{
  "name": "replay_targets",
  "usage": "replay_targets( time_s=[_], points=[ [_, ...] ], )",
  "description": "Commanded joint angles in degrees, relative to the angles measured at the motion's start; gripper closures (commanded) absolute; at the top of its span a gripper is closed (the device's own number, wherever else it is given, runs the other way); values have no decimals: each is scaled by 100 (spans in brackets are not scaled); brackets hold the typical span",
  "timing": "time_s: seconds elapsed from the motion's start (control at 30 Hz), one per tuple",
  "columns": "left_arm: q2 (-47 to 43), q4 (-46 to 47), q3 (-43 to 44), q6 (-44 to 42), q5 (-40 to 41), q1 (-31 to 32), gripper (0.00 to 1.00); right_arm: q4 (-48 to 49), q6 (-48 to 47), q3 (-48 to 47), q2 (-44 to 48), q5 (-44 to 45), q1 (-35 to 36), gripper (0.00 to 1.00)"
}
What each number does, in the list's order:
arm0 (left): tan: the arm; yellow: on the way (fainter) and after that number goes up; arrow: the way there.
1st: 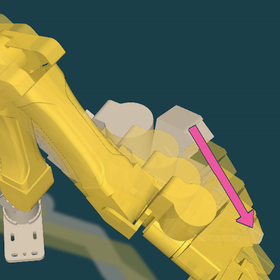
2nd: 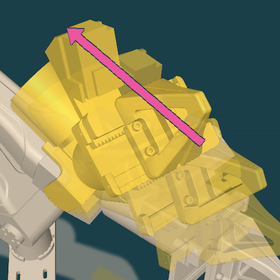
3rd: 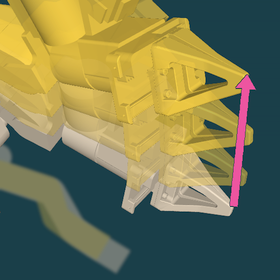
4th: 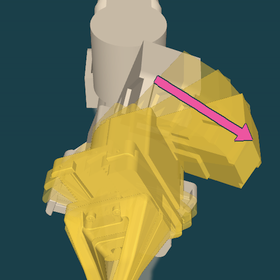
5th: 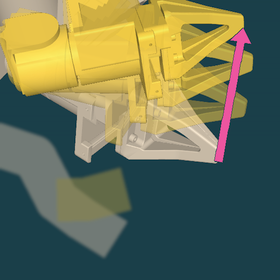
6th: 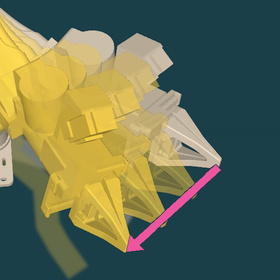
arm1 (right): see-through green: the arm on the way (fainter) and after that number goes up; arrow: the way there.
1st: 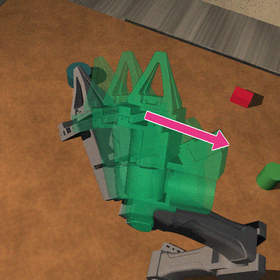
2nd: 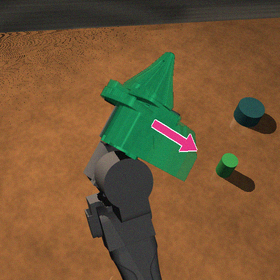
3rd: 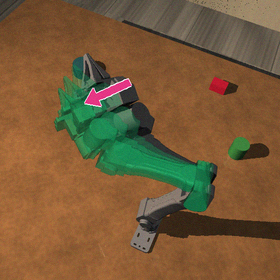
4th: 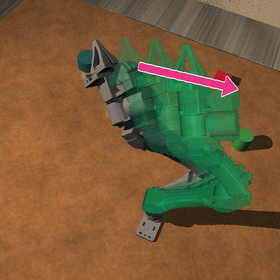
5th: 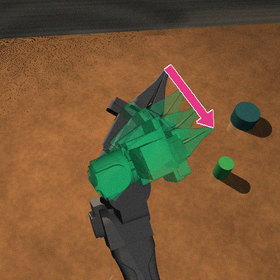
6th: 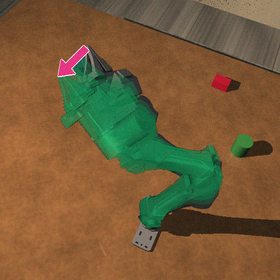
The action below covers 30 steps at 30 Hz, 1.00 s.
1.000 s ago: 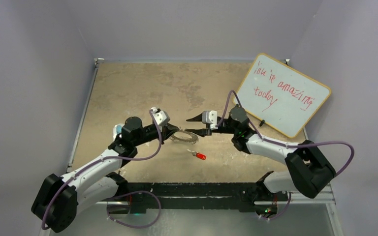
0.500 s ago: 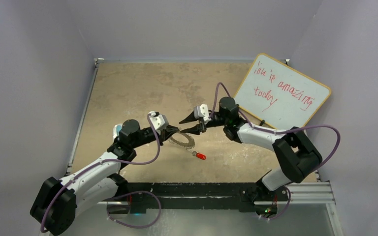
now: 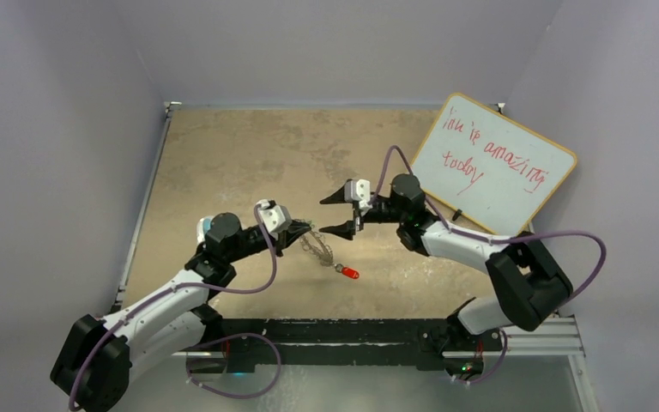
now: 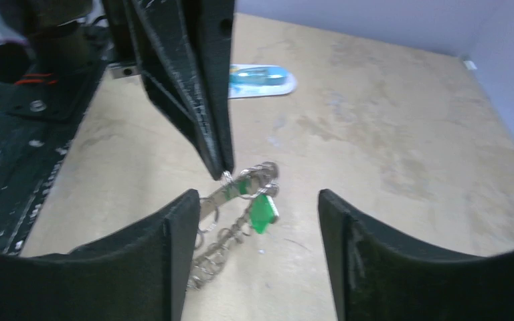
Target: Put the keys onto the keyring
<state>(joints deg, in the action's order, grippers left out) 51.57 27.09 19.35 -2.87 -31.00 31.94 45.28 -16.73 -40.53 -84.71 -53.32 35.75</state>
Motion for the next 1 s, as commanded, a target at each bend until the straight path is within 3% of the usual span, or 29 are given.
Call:
replay_targets(
  time_s=[0.0, 0.13, 0.3, 0.57, 0.67, 0.83, 0.93, 0.97],
  points=[
    [-226, 594, -156, -335, 83, 22, 100, 1040, 759, 348, 619, 937, -109, 24],
    [-314, 847, -319, -614, 236, 21, 100, 961, 1234, 339, 896, 1517, -119, 2],
    [-196, 1358, -358, -1179, 544, 22, 100, 248, 2353, -21, 1131, 2605, -125, 1],
    [303, 1604, -72, -2316, 1016, 22, 100, -1679, 4257, -801, 1229, 4056, -156, 1],
    [572, 1518, -5, -2697, 1019, 18, 100, -2354, 4546, -1137, 1019, 3804, -156, 1],
    [904, 1866, -315, -2950, 1146, 84, 100, -2523, 5299, -1201, 553, 2761, -151, 7],
    [1011, 2139, -521, -2951, 1265, 176, 100, -2336, 5794, -1119, 286, 2199, -154, 21],
    [1040, 2165, -559, -2955, 1319, 221, 100, -2282, 5969, -1099, 186, 1936, -162, 29]
  ],
)
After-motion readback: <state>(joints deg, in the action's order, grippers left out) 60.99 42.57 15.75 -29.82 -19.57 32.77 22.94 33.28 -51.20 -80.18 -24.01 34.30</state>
